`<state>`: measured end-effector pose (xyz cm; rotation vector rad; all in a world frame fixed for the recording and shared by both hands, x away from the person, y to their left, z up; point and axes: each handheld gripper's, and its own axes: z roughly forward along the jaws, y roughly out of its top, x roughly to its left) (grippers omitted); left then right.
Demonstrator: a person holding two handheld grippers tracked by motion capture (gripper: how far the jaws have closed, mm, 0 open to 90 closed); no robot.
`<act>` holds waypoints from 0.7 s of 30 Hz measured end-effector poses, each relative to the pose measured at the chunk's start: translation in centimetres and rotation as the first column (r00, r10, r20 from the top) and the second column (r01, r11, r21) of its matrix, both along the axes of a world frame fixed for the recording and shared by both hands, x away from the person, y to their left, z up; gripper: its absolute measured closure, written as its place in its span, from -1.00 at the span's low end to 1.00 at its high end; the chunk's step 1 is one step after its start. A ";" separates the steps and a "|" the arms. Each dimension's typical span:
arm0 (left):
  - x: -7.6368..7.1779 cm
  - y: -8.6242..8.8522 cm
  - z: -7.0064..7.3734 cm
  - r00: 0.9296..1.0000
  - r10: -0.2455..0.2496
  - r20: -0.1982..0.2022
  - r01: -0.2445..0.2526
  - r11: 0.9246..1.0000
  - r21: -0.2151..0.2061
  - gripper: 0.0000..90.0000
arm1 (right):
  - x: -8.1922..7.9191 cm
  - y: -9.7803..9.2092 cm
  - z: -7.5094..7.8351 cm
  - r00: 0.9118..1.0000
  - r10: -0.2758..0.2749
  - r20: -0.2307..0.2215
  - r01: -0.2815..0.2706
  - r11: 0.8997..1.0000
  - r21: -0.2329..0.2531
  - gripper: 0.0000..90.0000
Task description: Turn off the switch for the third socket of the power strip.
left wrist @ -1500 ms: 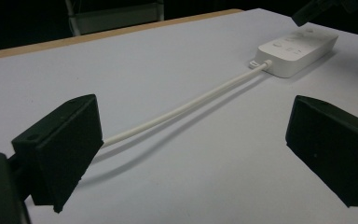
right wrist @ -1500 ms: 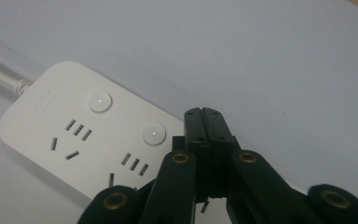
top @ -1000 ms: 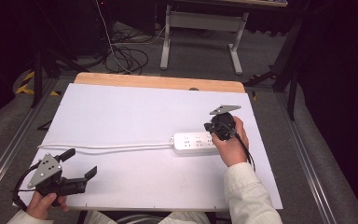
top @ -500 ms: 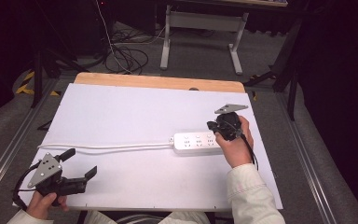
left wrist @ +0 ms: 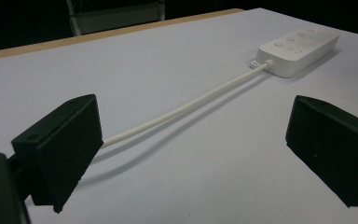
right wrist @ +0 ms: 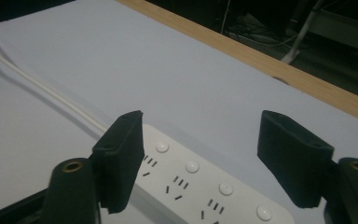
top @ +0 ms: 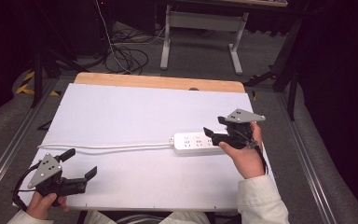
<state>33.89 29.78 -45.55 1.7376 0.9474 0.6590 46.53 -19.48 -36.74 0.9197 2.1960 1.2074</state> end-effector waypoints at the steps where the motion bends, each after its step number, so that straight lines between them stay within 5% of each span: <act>1: 0.0 0.0 0.0 1.000 0.000 -0.002 0.000 1.000 -0.004 -0.91 | -0.3 -0.1 0.1 1.000 0.003 0.000 -0.003 1.000 0.005 -0.37; 11: -0.2 -0.1 0.0 1.000 -0.007 -0.004 0.007 1.000 -0.014 -0.91 | -3.1 -1.3 -0.4 0.999 0.036 -0.014 -0.034 0.992 0.118 -0.69; 14: -0.2 -0.1 0.0 1.000 -0.006 -0.004 0.006 1.000 -0.012 -0.91 | -3.7 -1.7 -0.8 0.999 0.047 -0.003 -0.046 0.988 0.145 -0.68; 17: -0.3 -0.1 0.1 1.000 -0.007 -0.004 0.006 1.000 -0.015 -0.91 | -4.3 -1.9 -1.5 0.997 0.047 -0.061 -0.037 0.986 0.165 -0.69; 21: -0.3 -0.1 0.1 1.000 -0.009 -0.004 0.009 1.000 -0.016 -0.91 | -5.2 -1.9 -2.4 0.995 0.094 -0.036 -0.087 0.984 0.158 -0.64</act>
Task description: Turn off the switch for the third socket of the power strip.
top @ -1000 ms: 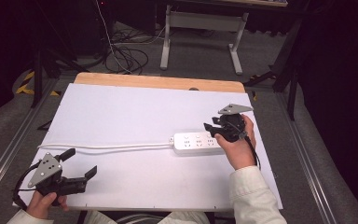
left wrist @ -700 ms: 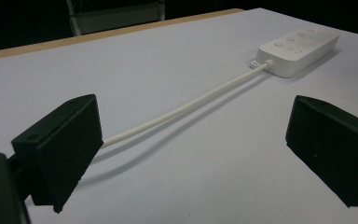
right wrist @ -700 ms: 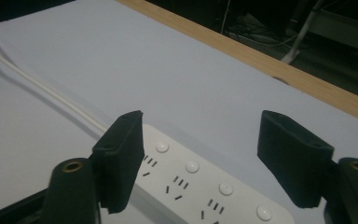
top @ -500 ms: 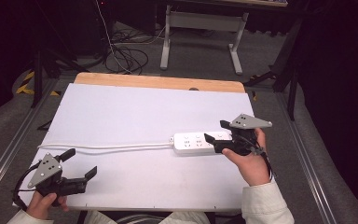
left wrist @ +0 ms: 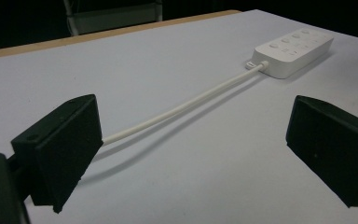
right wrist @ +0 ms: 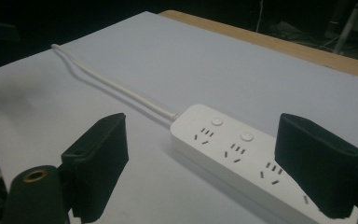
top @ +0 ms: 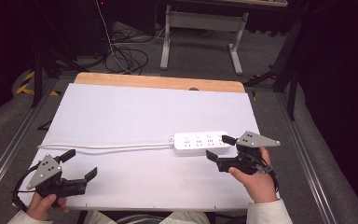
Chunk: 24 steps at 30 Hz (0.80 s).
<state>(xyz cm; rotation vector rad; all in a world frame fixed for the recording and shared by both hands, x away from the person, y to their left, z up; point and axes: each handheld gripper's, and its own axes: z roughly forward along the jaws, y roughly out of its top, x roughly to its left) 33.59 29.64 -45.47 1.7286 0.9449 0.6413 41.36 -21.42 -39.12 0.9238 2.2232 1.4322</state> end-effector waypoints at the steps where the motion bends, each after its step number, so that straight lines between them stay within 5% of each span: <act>1: 0.0 0.0 0.0 1.000 0.000 0.002 0.000 1.000 0.002 -0.91 | -0.2 0.0 -0.2 1.000 0.005 0.008 -0.005 1.000 0.000 -0.68; 12: -0.7 0.0 0.1 1.000 -0.010 -0.016 0.010 1.000 0.008 -0.93 | -1.3 -1.1 -2.9 0.993 0.090 0.070 -0.090 0.996 -0.005 -0.85; 24: -0.6 0.1 0.0 1.000 -0.016 -0.021 0.016 1.000 0.013 -0.93 | -1.8 -1.5 -6.0 0.996 0.082 0.034 -0.082 0.997 -0.001 -0.84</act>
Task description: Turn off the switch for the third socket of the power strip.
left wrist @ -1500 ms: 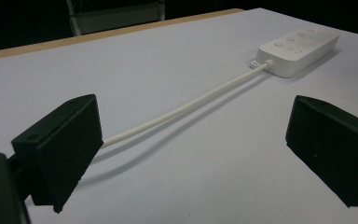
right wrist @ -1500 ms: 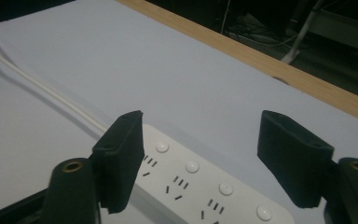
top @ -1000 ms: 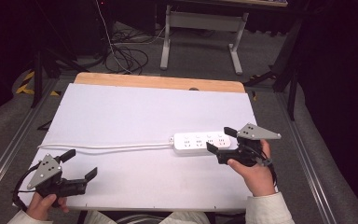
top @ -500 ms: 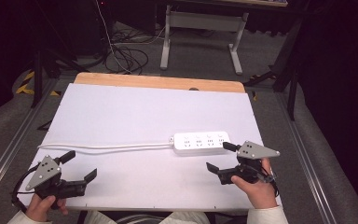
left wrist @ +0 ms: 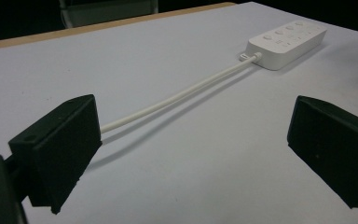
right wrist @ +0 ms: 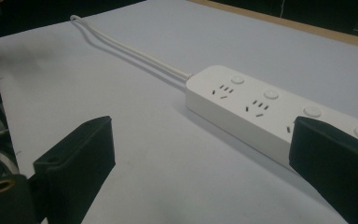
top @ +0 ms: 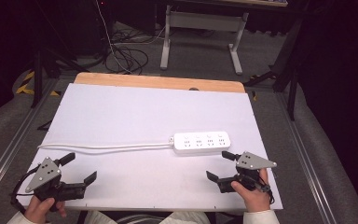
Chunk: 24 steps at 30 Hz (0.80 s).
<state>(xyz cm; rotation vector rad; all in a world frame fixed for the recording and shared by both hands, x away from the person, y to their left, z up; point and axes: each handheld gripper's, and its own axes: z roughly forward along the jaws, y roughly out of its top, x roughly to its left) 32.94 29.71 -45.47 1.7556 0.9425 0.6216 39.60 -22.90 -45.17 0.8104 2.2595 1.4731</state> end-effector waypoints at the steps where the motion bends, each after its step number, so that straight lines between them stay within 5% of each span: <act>1: 0.0 0.0 0.0 1.000 0.001 0.003 -0.001 1.000 0.001 -0.92 | 0.0 0.0 -0.3 1.000 0.000 -0.005 0.000 1.000 -0.008 -0.84; 18: 0.2 0.1 -0.1 1.000 0.012 0.005 -0.012 1.000 0.003 -0.92 | 0.1 0.6 -3.7 0.994 -0.015 -0.109 0.001 0.991 -0.131 -0.81; 24: 0.2 0.1 -0.2 0.999 0.023 0.027 -0.023 1.000 0.014 -0.93 | 0.3 0.6 -3.7 0.996 -0.014 -0.085 0.003 0.991 -0.132 -0.80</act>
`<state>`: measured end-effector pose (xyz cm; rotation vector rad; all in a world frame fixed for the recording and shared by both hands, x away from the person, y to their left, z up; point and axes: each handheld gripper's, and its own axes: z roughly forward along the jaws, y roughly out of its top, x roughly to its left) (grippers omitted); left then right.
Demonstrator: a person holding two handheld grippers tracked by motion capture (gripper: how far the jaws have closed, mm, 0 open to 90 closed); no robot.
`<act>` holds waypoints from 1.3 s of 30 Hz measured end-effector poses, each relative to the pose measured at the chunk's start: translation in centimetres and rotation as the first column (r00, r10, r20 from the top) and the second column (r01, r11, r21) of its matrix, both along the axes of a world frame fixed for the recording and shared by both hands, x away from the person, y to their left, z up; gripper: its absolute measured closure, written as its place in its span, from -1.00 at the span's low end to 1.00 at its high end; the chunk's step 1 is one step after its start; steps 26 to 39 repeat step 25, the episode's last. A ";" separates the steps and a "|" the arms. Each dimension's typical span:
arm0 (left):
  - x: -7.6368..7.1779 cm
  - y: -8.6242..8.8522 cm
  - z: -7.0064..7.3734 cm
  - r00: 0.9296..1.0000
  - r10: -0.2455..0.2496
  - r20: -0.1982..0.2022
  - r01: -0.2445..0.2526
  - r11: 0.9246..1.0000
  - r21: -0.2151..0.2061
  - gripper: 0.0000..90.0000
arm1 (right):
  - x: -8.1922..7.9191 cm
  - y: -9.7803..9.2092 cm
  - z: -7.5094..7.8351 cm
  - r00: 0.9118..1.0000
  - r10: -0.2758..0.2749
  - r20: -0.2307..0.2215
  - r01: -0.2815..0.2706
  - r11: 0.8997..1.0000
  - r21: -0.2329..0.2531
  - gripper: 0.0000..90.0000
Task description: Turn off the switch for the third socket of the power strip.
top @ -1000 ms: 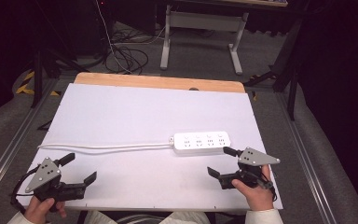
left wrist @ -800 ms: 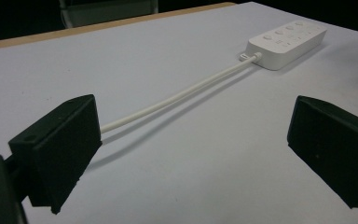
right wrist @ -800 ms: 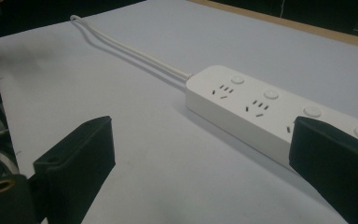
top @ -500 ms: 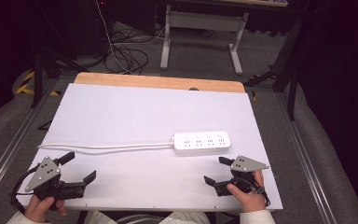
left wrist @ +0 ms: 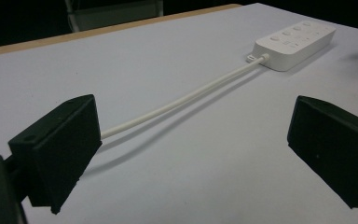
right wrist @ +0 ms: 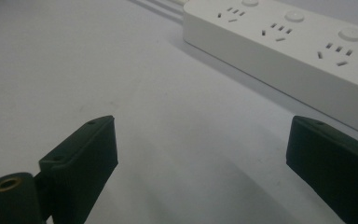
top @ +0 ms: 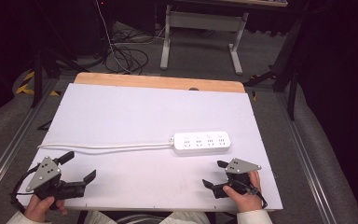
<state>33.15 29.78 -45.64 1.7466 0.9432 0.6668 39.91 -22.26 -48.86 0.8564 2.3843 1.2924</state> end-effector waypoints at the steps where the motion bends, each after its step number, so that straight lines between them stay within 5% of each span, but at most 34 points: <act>1: 0.0 0.0 0.0 1.000 0.001 0.005 -0.001 1.000 0.005 -0.94 | 0.0 -0.1 0.1 1.000 -0.002 0.008 0.002 1.000 0.007 -0.80; 9: 0.2 0.3 -0.1 1.000 0.005 -0.001 -0.005 1.000 -0.009 -0.97 | -0.2 -0.6 0.6 0.997 -0.036 0.062 0.034 0.998 0.044 -0.80; 39: 0.1 0.3 0.1 1.000 -0.026 -0.012 0.027 1.000 0.016 -0.99 | -0.2 -0.7 0.5 0.998 -0.035 0.059 0.033 0.999 0.040 -0.79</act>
